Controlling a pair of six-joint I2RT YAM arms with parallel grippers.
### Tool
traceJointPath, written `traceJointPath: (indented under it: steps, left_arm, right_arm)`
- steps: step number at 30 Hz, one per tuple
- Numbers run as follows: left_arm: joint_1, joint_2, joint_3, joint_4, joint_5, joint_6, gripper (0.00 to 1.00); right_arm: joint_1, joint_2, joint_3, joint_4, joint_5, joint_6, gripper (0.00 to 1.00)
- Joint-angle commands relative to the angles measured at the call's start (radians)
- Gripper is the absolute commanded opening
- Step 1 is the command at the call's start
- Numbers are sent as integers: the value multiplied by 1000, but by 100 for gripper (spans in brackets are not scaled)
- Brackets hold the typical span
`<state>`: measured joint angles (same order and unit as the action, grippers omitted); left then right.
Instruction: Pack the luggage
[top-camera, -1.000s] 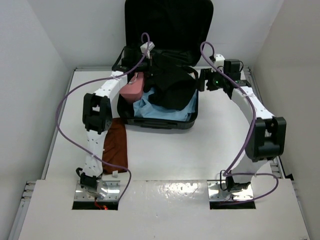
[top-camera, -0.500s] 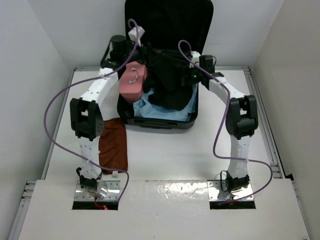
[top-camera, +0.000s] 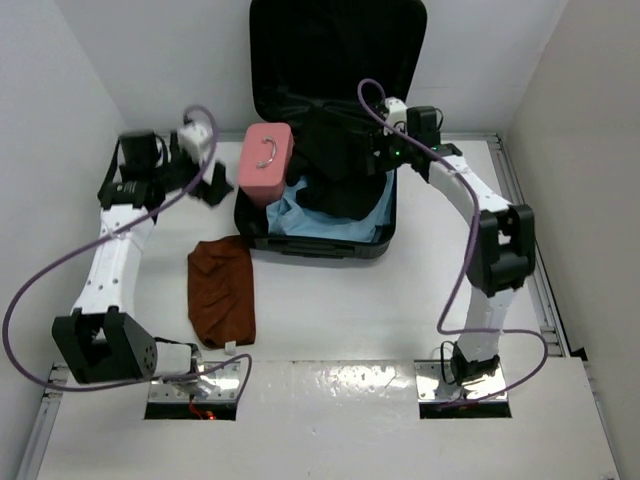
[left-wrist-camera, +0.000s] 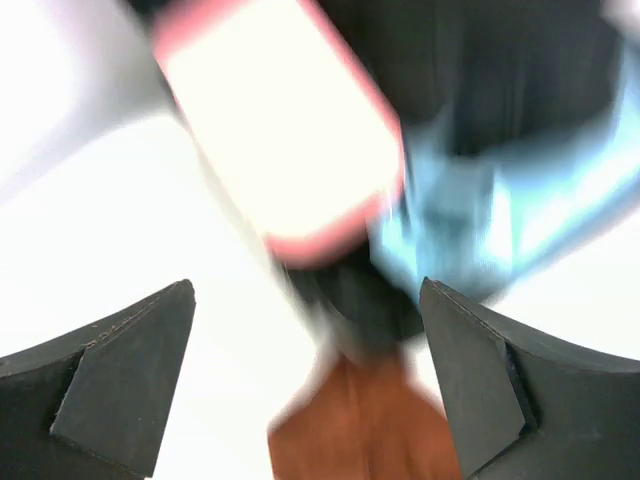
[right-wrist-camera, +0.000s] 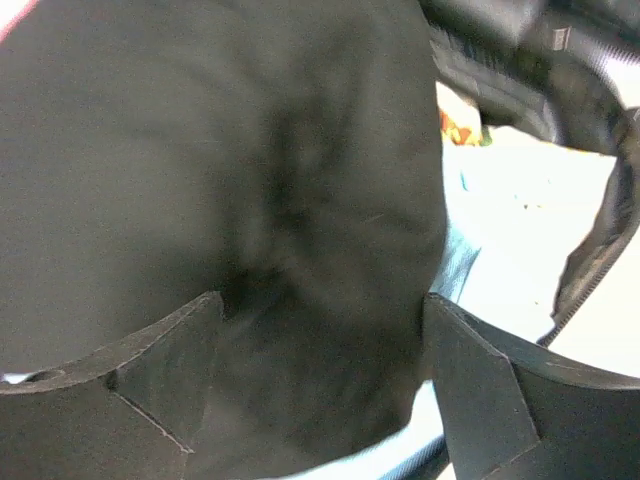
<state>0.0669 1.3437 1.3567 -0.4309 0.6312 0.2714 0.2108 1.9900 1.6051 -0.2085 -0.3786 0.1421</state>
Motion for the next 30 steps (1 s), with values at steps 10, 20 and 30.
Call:
traceJointPath:
  steps: [10, 20, 30]
  left_arm:
    - [16, -25, -430, -488, -128, 821, 99]
    - [-58, 46, -579, -250, -324, 827, 99]
    - [-88, 189, -591, -123, -396, 831, 99]
  right_arm:
    - [2, -425, -146, -37, -103, -55, 85]
    - [-14, -546, -258, -115, -45, -88, 85]
    - [-19, -557, -254, -131, -20, -90, 85]
